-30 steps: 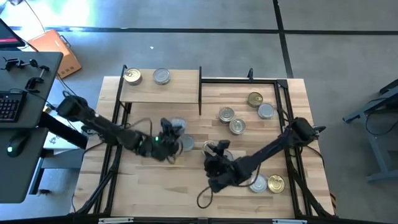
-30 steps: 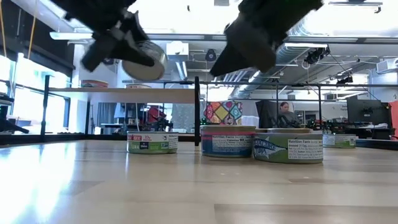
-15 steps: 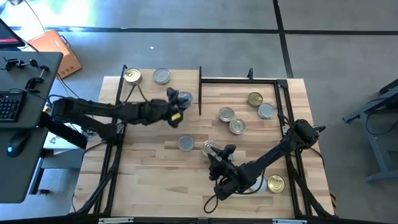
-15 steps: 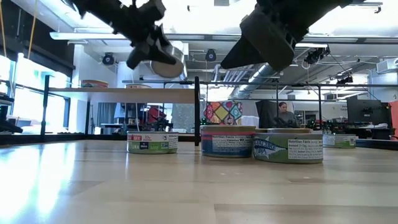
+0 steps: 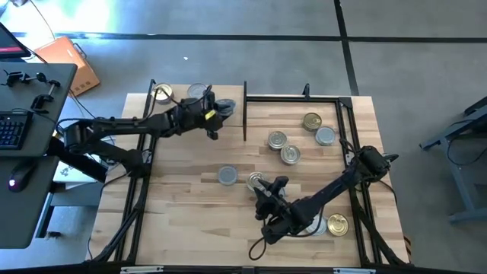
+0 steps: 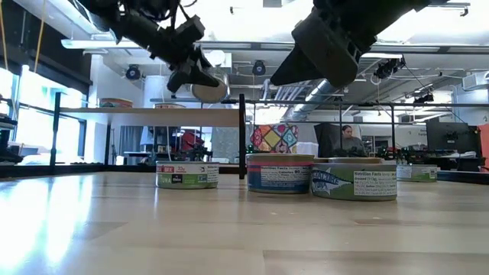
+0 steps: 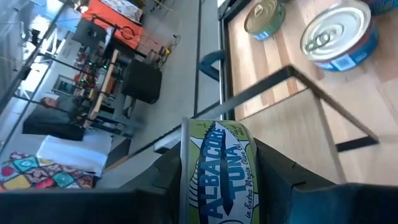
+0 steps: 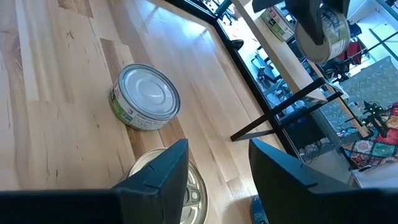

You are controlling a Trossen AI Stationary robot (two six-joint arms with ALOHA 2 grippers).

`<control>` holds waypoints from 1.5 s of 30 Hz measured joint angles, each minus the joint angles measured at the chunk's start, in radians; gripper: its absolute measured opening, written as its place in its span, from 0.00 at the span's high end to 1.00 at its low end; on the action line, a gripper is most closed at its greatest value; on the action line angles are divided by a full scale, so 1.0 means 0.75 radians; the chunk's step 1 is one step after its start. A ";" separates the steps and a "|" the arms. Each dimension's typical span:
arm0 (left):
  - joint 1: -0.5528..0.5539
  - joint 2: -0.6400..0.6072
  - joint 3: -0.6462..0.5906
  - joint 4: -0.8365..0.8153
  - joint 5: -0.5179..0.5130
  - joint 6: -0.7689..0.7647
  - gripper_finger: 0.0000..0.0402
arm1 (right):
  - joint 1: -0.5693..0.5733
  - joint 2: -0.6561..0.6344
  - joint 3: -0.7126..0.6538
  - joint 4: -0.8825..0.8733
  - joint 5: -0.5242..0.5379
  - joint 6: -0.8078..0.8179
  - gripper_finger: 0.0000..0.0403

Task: Stack canned seafood by type on shelf
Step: Put the green blue tuna can on the shelf

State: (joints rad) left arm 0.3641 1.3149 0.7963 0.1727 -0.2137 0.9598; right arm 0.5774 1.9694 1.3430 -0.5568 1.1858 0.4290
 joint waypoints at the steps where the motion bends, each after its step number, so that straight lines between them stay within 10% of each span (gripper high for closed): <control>1: 0.010 0.017 0.000 0.021 0.002 0.011 0.69 | -0.002 0.000 0.000 0.000 0.000 0.000 0.60; 18: 0.128 0.150 0.047 0.080 0.016 -0.041 0.68 | -0.008 0.000 0.000 0.006 -0.004 -0.001 0.60; 45: 0.229 0.150 0.111 -0.026 0.322 -0.201 0.33 | -0.011 0.001 0.001 0.010 -0.012 -0.003 0.60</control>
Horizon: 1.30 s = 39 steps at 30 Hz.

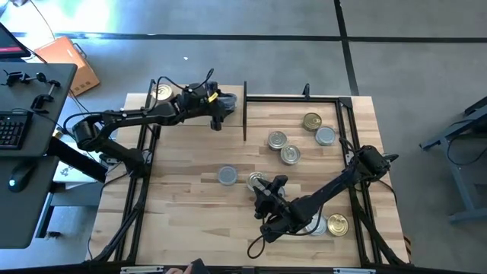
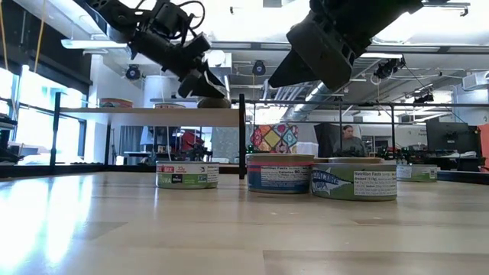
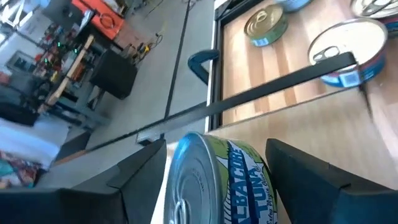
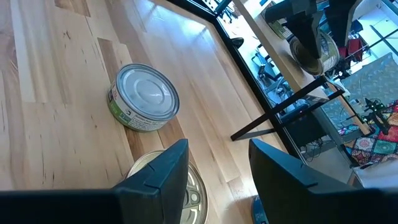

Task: Stack canned seafood by type on shelf
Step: Put the green blue tuna can on the shelf

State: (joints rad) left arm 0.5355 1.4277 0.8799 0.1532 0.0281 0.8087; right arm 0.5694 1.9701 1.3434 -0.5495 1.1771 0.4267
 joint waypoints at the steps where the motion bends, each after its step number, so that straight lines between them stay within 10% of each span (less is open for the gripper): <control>1: 0.006 0.000 0.000 -0.002 0.016 -0.018 0.33 | 0.000 0.000 0.000 0.000 0.000 0.000 0.60; 14: 0.036 -0.012 0.064 -0.167 0.108 -0.194 0.35 | -0.001 0.000 0.000 0.001 0.000 -0.001 0.60; 24: 0.036 -0.010 0.235 -0.579 0.064 -0.111 0.58 | -0.024 0.000 0.000 0.002 -0.004 0.003 0.60; 39: 0.088 0.149 0.240 -0.440 0.072 0.042 0.83 | -0.026 0.000 0.000 0.002 -0.005 0.003 0.60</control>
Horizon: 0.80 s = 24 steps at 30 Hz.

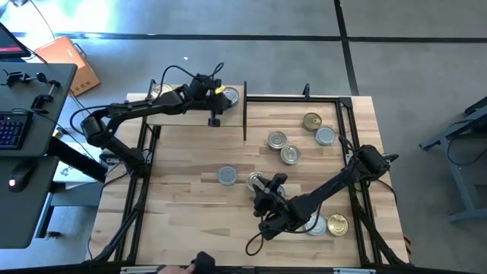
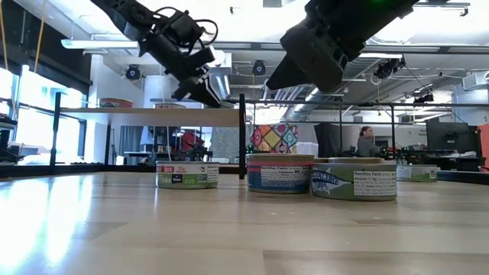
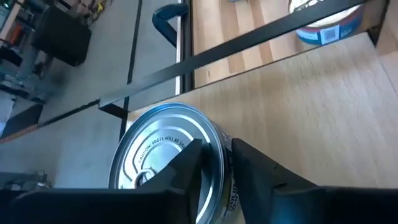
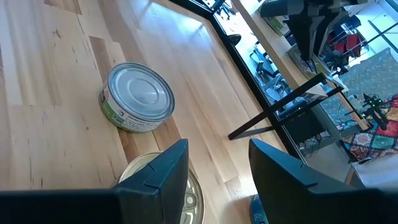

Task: Stack canned seafood by type on shelf
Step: Put the green blue tuna can on the shelf

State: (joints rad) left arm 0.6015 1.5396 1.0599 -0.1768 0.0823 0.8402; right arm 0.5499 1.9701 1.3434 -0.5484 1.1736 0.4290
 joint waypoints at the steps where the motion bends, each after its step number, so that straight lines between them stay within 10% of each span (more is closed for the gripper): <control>1: 0.005 0.005 -0.001 0.015 0.010 0.001 0.84 | 0.000 0.000 0.000 0.000 0.000 0.000 0.60; 24: 0.060 0.017 -0.009 0.145 0.083 0.072 0.92 | 0.000 0.000 0.000 -0.001 -0.005 0.000 0.60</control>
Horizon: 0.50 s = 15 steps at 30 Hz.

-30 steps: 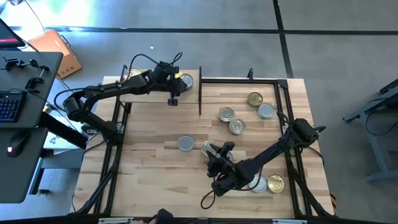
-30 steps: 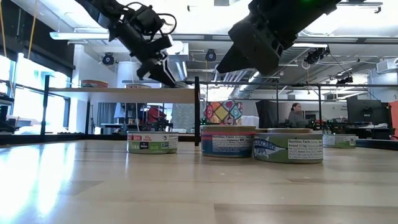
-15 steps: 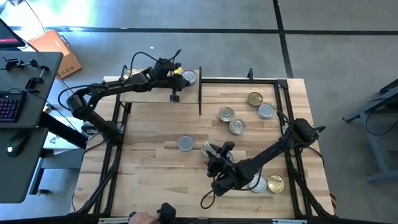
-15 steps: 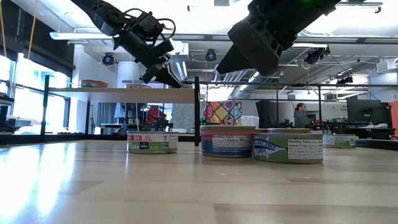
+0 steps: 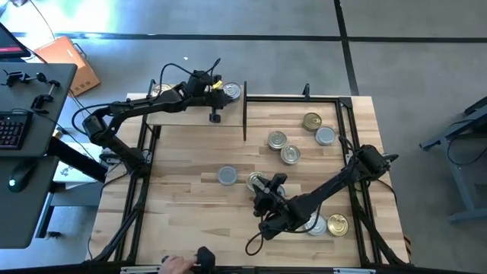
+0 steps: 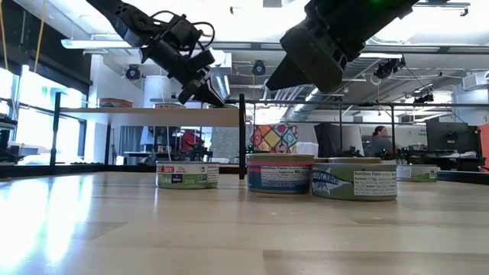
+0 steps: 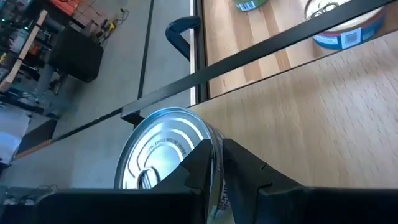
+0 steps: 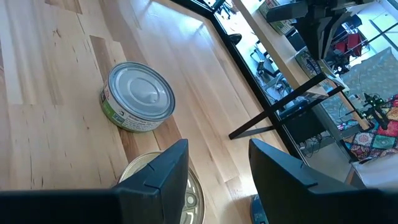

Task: Stack canned seafood by type on shelf
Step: Put the green blue tuna can on the shelf, then put the blue tuna can on the shelf aligned with the other blue tuna can

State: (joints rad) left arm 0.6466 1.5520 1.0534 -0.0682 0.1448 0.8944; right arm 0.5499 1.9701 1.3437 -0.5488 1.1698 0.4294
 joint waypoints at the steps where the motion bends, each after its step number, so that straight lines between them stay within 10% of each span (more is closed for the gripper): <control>1: -0.002 0.000 0.000 0.002 0.000 -0.001 0.92 | 0.000 0.000 0.000 0.000 0.000 0.000 0.60; 15: -0.122 -0.218 0.002 -0.203 -0.069 -0.133 0.75 | 0.000 0.000 0.000 -0.001 -0.010 0.014 0.60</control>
State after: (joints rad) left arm 0.5549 1.3885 1.0551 -0.2201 0.0933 0.7945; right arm 0.5499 1.9701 1.3437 -0.5491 1.1623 0.4399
